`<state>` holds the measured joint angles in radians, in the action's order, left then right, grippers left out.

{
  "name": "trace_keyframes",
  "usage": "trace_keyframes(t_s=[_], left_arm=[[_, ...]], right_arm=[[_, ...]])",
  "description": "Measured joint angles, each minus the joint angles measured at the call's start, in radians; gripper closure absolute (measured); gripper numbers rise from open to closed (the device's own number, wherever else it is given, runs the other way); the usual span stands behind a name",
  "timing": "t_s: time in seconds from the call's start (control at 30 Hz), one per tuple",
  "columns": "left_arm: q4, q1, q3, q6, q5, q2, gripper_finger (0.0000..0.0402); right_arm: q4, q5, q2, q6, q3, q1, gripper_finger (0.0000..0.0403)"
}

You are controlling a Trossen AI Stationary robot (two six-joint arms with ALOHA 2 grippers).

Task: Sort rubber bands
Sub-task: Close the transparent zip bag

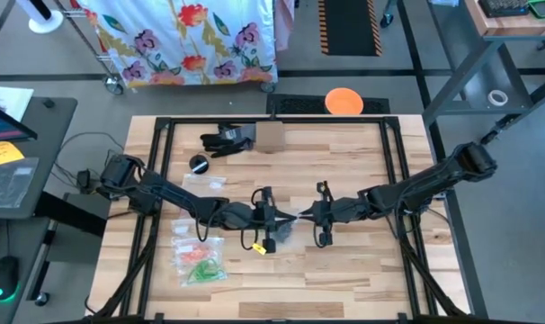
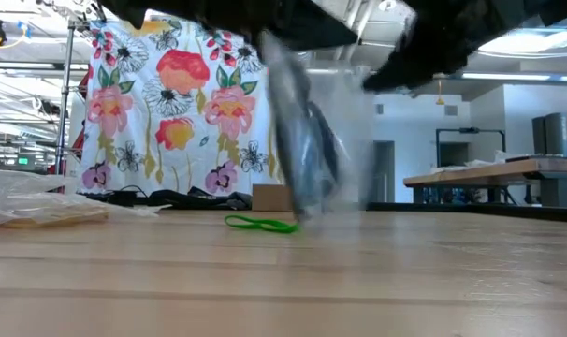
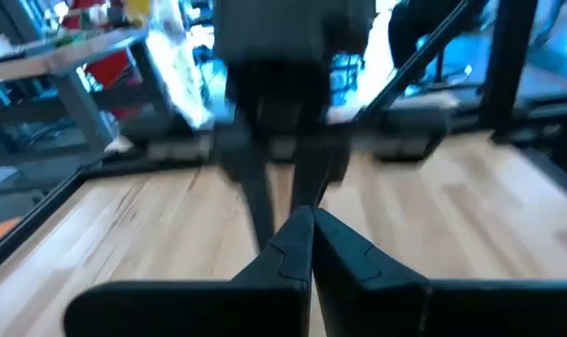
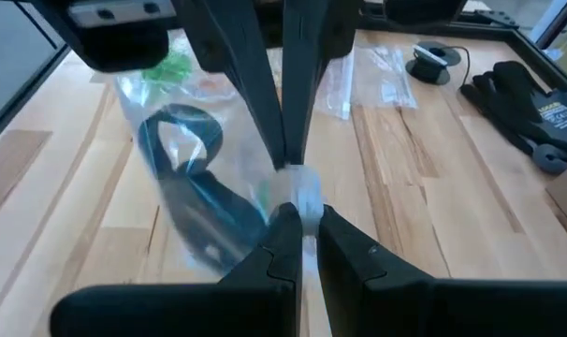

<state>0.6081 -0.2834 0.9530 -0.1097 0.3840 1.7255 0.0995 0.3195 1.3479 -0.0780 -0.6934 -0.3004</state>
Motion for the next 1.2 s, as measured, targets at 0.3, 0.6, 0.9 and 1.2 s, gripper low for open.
trace_keyframes(t_s=[0.3,0.6,0.9,1.2], left_arm=[[-0.047,0.002,0.001,0.044,0.000,-0.002,0.0401],[-0.054,0.012,0.000,0.000,0.002,-0.001,0.0336],[-0.415,0.016,0.173,0.052,-0.048,-0.005,0.0242],[-0.602,0.049,0.280,0.049,-0.135,-0.008,0.0232]], right_arm=[[0.034,0.005,0.001,0.000,-0.001,0.000,0.0385],[0.047,-0.003,0.000,-0.001,-0.003,0.000,0.0386],[-0.042,-0.004,-0.001,0.020,-0.004,0.000,0.0386],[-0.031,-0.004,-0.001,0.026,-0.005,-0.008,0.0386]])
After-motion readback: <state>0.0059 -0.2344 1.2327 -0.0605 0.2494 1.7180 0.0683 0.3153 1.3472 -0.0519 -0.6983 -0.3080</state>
